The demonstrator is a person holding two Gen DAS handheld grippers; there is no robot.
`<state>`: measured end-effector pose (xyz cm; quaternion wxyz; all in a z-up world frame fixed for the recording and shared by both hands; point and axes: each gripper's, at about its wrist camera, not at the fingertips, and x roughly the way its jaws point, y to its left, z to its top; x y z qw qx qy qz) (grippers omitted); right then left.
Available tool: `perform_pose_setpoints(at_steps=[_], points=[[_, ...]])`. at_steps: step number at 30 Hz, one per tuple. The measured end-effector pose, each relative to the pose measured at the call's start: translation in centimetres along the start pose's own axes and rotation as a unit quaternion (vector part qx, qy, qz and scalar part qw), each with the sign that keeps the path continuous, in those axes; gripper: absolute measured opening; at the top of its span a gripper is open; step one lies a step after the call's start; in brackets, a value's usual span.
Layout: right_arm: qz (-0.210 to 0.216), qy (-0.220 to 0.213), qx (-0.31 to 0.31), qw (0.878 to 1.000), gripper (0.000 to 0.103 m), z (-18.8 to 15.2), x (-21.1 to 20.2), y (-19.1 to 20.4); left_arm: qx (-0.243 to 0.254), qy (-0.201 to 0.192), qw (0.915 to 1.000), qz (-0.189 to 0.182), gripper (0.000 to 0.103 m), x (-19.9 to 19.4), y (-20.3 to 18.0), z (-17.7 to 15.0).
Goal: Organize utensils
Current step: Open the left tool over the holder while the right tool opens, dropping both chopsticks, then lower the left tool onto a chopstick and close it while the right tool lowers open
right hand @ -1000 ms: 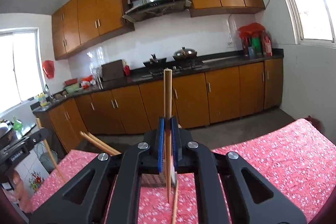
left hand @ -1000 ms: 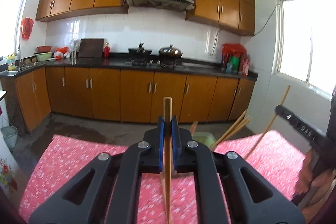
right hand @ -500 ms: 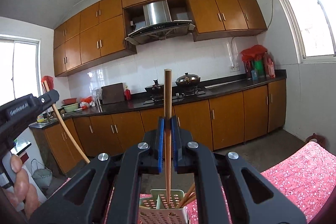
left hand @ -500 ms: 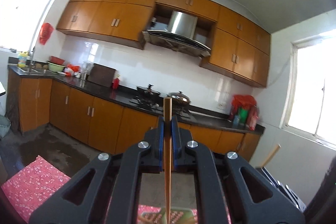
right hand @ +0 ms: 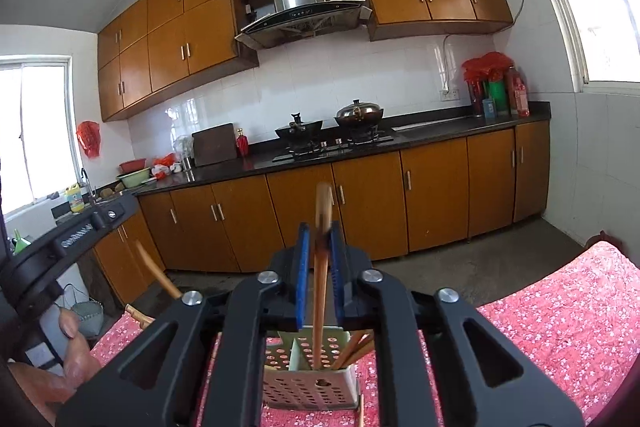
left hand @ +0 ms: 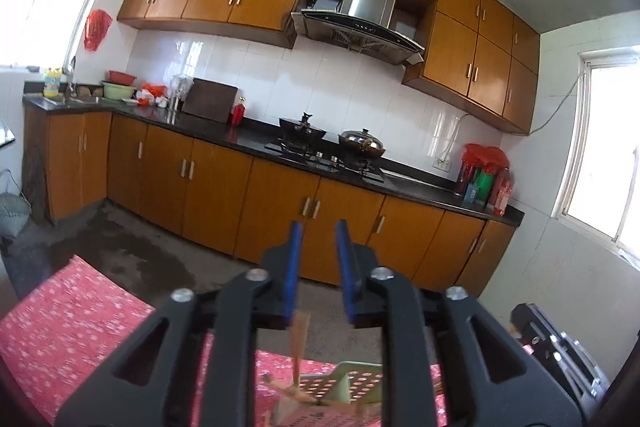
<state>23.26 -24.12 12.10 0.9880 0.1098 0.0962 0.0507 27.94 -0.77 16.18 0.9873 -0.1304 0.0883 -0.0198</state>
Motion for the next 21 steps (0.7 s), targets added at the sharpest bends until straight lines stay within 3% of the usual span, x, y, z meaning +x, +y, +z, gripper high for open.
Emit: perform_pose_setpoints(at_steps=[7,11,15,21], points=[[-0.039,0.001,0.019,0.999,0.021,0.3,-3.8,-3.3,0.035,0.016,0.999,0.021,0.039,-5.2,3.8,0.1],[-0.078,0.069,0.019,0.994,0.025,-3.5,-5.0,-6.2,0.049,0.05,0.9964,0.047,0.043,-8.2,7.5,-2.9],[-0.077,0.16,0.026,0.984,0.025,-9.3,-4.2,-7.4,0.051,0.109,0.9908,0.062,0.043,-8.4,11.3,-7.9],[-0.076,0.203,-0.005,0.976,0.025,-13.9,-5.0,-6.9,0.015,0.177,0.9769,0.118,0.042,-7.5,19.6,-12.5]])
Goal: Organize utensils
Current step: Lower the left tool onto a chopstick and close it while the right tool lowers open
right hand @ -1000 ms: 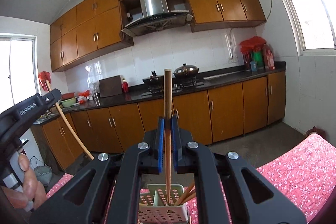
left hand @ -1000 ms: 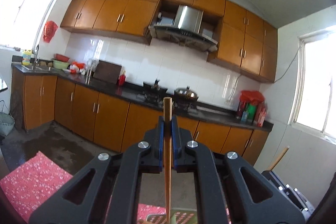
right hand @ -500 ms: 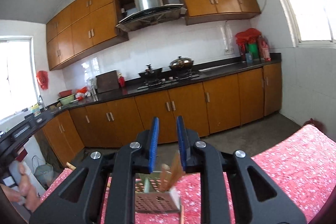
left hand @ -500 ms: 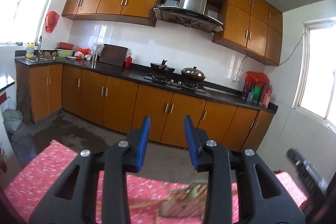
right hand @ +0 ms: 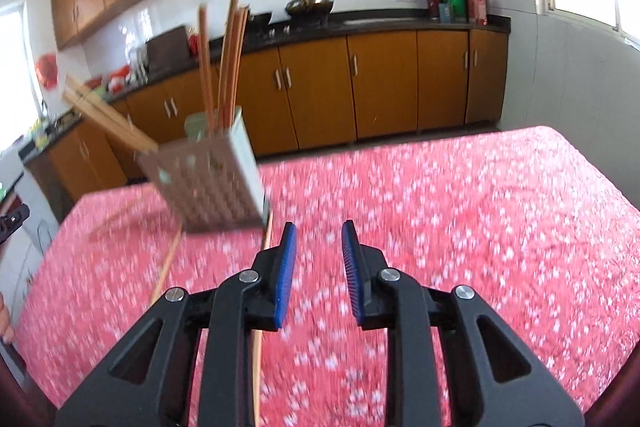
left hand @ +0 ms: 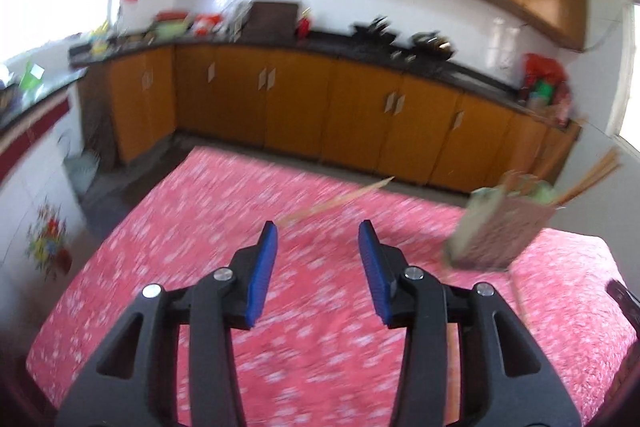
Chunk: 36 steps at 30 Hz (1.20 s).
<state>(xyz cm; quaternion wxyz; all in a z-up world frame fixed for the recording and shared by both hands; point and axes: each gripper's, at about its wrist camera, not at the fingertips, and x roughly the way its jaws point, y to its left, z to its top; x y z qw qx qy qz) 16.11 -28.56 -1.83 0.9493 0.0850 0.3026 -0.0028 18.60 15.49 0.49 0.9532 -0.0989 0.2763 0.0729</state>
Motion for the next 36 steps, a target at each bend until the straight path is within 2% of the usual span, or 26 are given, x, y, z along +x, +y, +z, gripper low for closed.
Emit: perform_pose_setpoints(at_steps=[4,6,9,10,11,12,14,16,20,24,33,36], points=[[-0.012,0.016,0.006,1.0,0.025,-0.6,0.9,-0.7,-0.04,0.025,0.9986,0.025,0.042,2.6,5.1,0.3],[-0.015,0.02,0.012,1.0,0.025,-0.6,1.2,-0.7,-0.048,0.032,0.9976,0.039,0.04,5.8,6.5,2.2],[-0.027,0.022,0.007,0.999,0.025,-1.1,1.4,-0.8,-0.015,0.057,0.9983,0.001,0.04,12.7,6.2,6.0],[-0.035,0.026,0.006,0.999,0.025,-1.2,1.6,-0.8,0.005,0.078,0.997,0.006,0.037,14.8,5.7,6.4],[-0.043,0.032,0.009,0.999,0.025,-1.2,1.7,-1.1,0.035,0.128,0.9911,-0.003,0.029,18.3,5.1,6.5],[-0.045,0.033,0.012,0.998,0.025,-1.2,1.7,-1.4,0.059,0.144,0.9877,-0.019,0.018,19.5,4.6,6.2],[-0.054,0.032,0.022,0.998,0.025,-0.9,1.8,-2.3,0.125,0.134,0.9824,-0.036,0.018,20.1,3.6,5.1],[-0.065,0.037,0.028,0.997,0.025,-0.6,2.4,-3.0,0.149,0.134,0.9784,-0.05,0.022,20.3,3.6,4.0],[-0.059,0.047,0.041,0.996,0.025,0.0,4.3,-3.2,0.128,0.147,0.9796,-0.052,0.023,21.2,5.7,2.8],[-0.052,0.044,0.031,0.997,0.025,0.0,4.9,-2.2,0.129,0.156,0.978,-0.049,0.021,21.3,7.3,2.2],[-0.057,0.052,0.038,0.996,0.025,-0.4,5.1,-2.5,0.157,0.16,0.9723,-0.066,0.016,20.9,6.8,1.4],[-0.056,0.055,0.047,0.996,0.025,-0.4,5.2,-2.8,0.172,0.16,0.9701,-0.06,0.015,20.8,6.2,1.1]])
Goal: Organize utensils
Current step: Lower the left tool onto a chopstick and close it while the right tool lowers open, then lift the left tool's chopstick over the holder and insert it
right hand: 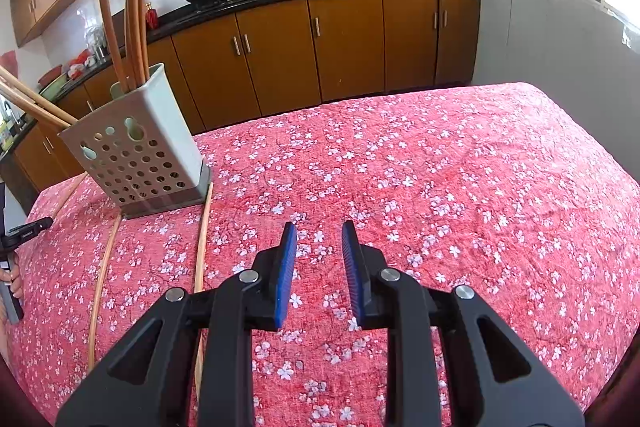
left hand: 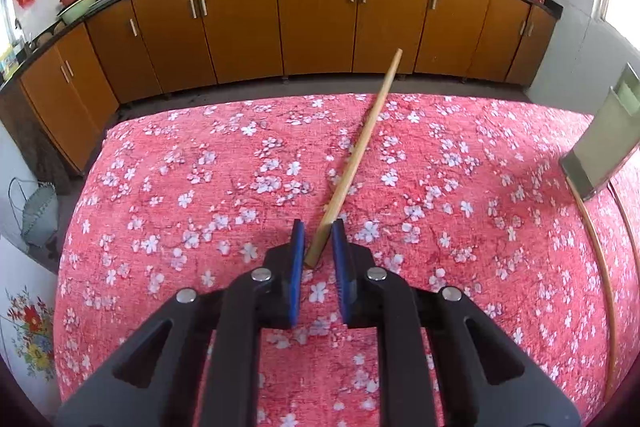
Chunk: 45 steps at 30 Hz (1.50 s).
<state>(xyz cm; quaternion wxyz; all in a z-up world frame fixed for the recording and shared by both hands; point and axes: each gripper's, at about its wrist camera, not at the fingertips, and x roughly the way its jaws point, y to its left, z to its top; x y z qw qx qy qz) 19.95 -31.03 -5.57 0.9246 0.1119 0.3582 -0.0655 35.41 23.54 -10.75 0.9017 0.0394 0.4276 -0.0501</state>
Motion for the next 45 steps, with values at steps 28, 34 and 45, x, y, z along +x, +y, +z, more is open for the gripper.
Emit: perform_pose_setpoints(at_steps=[28,34,45], points=[[0.031,0.009,0.035,0.999,0.025,-2.6,0.1,-2.2,0.023,-0.085,0.9952,-0.042,0.008,-17.9,-12.0,-8.1],[0.047,-0.007,0.043,0.998,0.025,-2.7,-1.4,-2.7,0.02,-0.144,0.9879,-0.054,0.008,-24.9,-13.5,-6.3],[0.049,-0.023,0.063,0.997,0.025,-3.4,-3.3,-4.9,0.043,-0.216,0.9748,-0.037,0.008,-31.8,-19.6,-0.5]])
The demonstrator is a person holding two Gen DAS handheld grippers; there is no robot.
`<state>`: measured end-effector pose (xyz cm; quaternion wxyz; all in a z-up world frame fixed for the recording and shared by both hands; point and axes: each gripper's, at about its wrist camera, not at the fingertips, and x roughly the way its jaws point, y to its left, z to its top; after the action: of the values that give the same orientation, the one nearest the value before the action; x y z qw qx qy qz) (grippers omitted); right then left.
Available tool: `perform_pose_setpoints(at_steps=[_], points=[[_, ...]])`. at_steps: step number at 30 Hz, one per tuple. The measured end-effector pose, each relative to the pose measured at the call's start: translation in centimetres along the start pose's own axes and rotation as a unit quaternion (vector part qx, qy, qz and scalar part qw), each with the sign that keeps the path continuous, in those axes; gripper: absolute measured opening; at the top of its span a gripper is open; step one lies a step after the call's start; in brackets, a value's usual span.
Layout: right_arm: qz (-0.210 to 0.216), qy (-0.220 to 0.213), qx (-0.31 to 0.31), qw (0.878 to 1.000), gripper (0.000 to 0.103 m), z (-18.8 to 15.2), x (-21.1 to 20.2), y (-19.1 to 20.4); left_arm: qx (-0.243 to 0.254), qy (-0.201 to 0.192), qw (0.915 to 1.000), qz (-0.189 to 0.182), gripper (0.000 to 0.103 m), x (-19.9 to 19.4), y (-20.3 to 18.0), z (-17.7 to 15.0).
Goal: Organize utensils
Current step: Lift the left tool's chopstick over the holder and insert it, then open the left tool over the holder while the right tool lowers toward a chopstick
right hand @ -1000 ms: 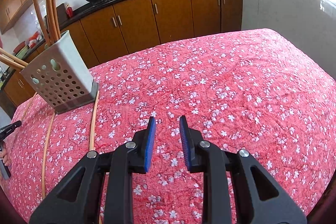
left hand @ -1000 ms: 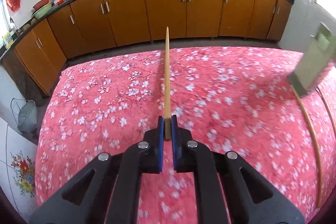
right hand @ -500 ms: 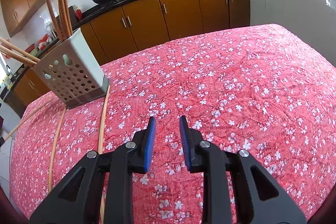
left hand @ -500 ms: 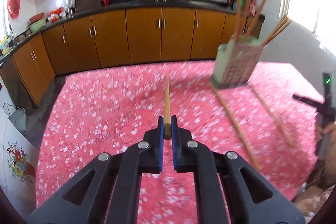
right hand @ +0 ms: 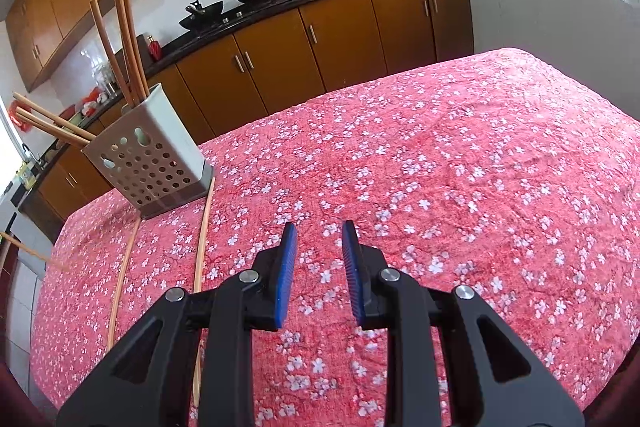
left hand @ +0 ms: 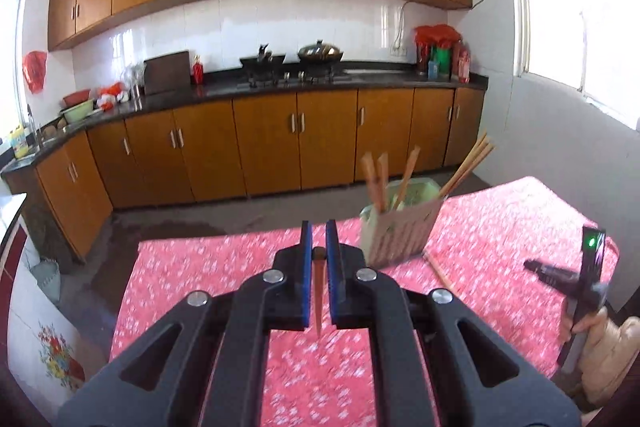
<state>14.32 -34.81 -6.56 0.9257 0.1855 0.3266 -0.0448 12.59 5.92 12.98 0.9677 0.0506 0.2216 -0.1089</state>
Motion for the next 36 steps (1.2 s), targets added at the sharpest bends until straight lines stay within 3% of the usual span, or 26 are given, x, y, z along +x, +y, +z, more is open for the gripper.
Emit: perform_pose_setpoints(at_steps=[6,12,19,23,27,31,36], points=[[-0.003,0.001,0.008,1.0,0.025,-0.2,-0.2,-1.0,0.007,-0.049,0.9983,-0.03,0.008,-1.4,-4.1,3.7],[0.003,0.005,0.007,1.0,0.025,-0.5,0.1,-0.8,0.003,-0.107,0.9933,-0.043,0.008,-0.1,-8.2,8.0],[0.0,0.0,0.002,1.0,0.025,0.3,0.3,-1.2,-0.017,-0.176,0.9842,-0.015,0.008,3.6,-10.6,13.9],[-0.011,0.003,0.011,1.0,0.025,0.8,0.9,-2.5,-0.04,-0.196,0.9798,0.001,0.008,6.3,-10.5,16.2],[-0.019,0.01,0.02,1.0,0.025,0.7,1.6,-3.6,-0.044,-0.204,0.9775,0.032,0.008,9.6,-10.4,16.1],[-0.019,0.018,0.016,1.0,0.025,0.3,1.8,-3.7,-0.06,-0.17,0.9833,0.028,0.008,12.9,-9.8,14.4],[0.012,0.032,0.001,0.999,0.025,-0.3,1.7,-1.7,-0.076,-0.146,0.9862,0.014,0.008,14.0,-8.8,12.4]])
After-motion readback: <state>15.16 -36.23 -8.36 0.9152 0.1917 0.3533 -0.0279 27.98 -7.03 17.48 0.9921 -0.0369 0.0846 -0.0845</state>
